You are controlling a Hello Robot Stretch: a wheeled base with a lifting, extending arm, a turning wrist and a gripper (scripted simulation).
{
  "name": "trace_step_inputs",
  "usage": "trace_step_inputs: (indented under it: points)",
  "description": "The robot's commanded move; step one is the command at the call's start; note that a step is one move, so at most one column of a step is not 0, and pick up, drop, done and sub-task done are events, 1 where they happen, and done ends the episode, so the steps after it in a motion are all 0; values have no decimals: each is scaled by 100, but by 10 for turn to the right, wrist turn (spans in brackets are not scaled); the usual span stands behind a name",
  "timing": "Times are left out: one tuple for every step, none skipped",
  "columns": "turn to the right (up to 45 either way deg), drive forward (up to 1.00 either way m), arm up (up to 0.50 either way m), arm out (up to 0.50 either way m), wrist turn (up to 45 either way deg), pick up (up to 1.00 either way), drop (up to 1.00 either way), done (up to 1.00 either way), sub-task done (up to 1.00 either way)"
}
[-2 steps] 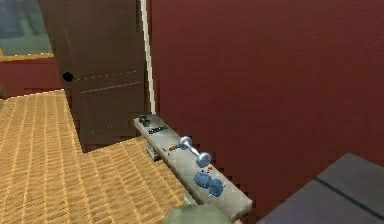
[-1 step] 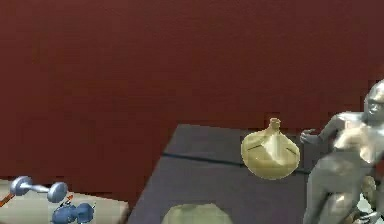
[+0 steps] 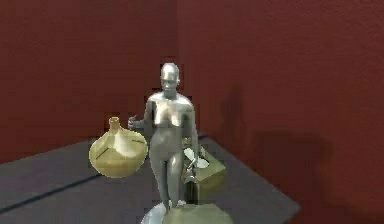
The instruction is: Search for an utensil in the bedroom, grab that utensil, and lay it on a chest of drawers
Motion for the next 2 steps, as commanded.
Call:
trace_step_inputs:
  points:
    - [390,0,0,0,0,0,0,0,0]
    - [-450,0,0,0,0,0,0,0,0]
